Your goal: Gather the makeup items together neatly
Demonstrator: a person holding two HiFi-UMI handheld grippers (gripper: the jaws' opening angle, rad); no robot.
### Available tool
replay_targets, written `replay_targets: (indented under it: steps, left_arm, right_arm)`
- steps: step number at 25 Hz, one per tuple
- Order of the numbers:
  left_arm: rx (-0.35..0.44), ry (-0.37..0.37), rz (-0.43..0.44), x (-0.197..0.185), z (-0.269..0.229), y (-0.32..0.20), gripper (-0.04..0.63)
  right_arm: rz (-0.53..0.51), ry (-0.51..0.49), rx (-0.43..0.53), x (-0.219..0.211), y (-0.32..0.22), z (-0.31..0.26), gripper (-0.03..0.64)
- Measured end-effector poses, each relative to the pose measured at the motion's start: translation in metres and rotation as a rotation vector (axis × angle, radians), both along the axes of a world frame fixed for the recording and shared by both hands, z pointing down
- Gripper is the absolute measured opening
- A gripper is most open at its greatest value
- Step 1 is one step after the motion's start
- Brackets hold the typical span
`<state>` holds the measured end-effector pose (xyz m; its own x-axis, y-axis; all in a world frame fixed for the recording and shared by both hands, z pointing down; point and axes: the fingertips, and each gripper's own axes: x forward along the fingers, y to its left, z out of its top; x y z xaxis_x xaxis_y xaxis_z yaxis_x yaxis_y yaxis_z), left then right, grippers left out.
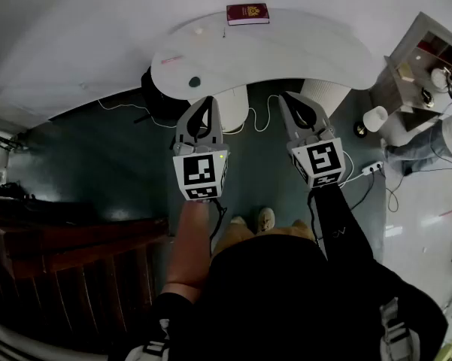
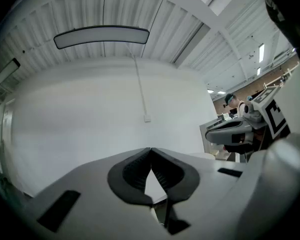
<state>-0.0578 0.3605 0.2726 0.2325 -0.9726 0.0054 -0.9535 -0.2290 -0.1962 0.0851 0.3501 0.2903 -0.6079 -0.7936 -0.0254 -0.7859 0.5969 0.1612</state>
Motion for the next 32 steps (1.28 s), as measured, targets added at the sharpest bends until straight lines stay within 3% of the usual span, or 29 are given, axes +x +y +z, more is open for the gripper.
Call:
replay_targets:
  steps: [21, 32]
  left_arm:
    - [-0.016, -0.028, -0.061, -0.013, 0.001, -0.001, 0.011]
    - [-0.007, -0.020, -0.070, -0.043, 0.004, -0.056, 0.011]
  right_arm:
    - [-0.024, -0.062, 0.008, 0.007, -0.010, -0.006, 0.005]
    - [-0.031, -0.055, 0.025, -0.018, -0.063, -0.006, 0.005]
